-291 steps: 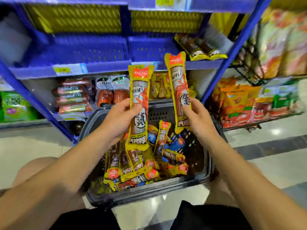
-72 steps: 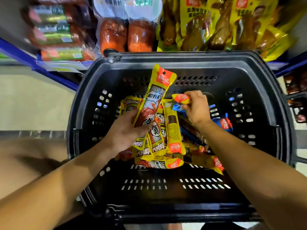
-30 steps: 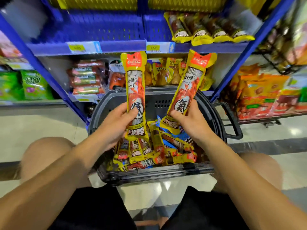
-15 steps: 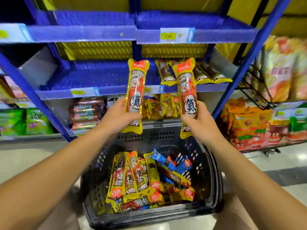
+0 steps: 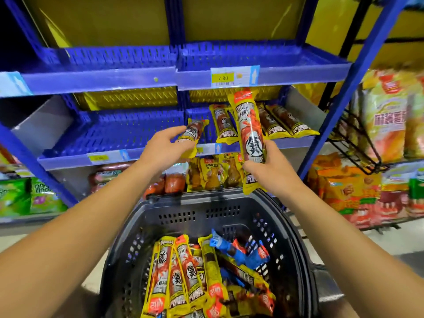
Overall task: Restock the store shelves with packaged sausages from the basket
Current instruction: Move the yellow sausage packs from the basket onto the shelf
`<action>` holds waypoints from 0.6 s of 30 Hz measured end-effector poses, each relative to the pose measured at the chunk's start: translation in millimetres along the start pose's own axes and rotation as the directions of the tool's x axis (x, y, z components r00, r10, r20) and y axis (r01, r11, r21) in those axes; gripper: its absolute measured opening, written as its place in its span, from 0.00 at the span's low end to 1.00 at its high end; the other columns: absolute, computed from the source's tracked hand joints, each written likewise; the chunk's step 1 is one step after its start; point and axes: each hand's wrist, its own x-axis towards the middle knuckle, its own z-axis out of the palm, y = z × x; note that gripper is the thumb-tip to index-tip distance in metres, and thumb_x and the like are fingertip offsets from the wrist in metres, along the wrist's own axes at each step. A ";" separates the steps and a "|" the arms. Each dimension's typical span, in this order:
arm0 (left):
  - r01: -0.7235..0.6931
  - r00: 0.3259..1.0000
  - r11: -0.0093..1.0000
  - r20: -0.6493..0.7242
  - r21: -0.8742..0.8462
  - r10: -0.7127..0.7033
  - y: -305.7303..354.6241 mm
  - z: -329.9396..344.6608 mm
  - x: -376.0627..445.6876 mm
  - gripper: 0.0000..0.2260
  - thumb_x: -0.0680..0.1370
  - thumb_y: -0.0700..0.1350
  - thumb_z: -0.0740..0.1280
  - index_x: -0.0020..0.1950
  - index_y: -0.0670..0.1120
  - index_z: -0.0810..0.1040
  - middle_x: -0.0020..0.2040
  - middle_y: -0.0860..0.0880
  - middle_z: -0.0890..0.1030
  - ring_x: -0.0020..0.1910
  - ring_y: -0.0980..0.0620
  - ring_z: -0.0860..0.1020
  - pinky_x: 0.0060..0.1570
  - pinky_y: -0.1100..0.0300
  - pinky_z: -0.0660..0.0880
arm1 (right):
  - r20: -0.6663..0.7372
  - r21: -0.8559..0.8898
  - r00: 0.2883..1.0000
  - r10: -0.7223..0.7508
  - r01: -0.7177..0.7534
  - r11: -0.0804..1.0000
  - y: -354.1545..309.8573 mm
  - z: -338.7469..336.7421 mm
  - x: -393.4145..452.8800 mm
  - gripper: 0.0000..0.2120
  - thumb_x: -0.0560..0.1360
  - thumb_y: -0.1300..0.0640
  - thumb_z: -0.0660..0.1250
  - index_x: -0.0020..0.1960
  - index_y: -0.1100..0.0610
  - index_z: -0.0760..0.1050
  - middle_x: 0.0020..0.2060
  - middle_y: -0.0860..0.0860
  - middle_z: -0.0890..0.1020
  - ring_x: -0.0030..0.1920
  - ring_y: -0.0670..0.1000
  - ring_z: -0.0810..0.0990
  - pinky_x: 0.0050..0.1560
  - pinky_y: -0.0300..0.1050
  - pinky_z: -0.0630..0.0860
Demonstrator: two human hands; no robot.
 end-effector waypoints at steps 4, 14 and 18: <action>-0.085 0.991 0.978 0.118 0.189 0.063 -2.0 -17.2 -2.8 0.26 0.73 0.40 0.71 0.71 0.53 0.73 0.66 0.52 0.77 0.47 0.51 0.84 0.50 0.60 0.79 | 0.001 0.033 1.000 0.019 -0.019 0.999 2.8 1.6 3.2 0.18 0.71 0.55 0.69 0.58 0.46 0.68 0.46 0.45 0.79 0.43 0.46 0.78 0.37 0.44 0.73; -0.281 0.947 0.724 0.060 0.630 0.315 -7.9 -0.6 20.5 0.24 0.74 0.54 0.72 0.69 0.54 0.76 0.64 0.46 0.80 0.61 0.40 0.77 0.62 0.49 0.72 | 0.010 0.130 0.997 0.072 -0.073 0.989 1.9 5.3 10.8 0.17 0.72 0.56 0.69 0.59 0.48 0.70 0.48 0.47 0.79 0.46 0.47 0.79 0.38 0.43 0.73; -0.323 0.923 0.725 0.035 0.608 0.383 -12.5 17.3 30.8 0.23 0.74 0.54 0.72 0.68 0.51 0.76 0.63 0.47 0.81 0.59 0.43 0.79 0.61 0.50 0.72 | 0.012 0.151 0.998 0.057 -0.058 0.987 -1.8 9.8 13.5 0.17 0.72 0.55 0.69 0.59 0.48 0.70 0.48 0.46 0.79 0.46 0.47 0.79 0.38 0.42 0.72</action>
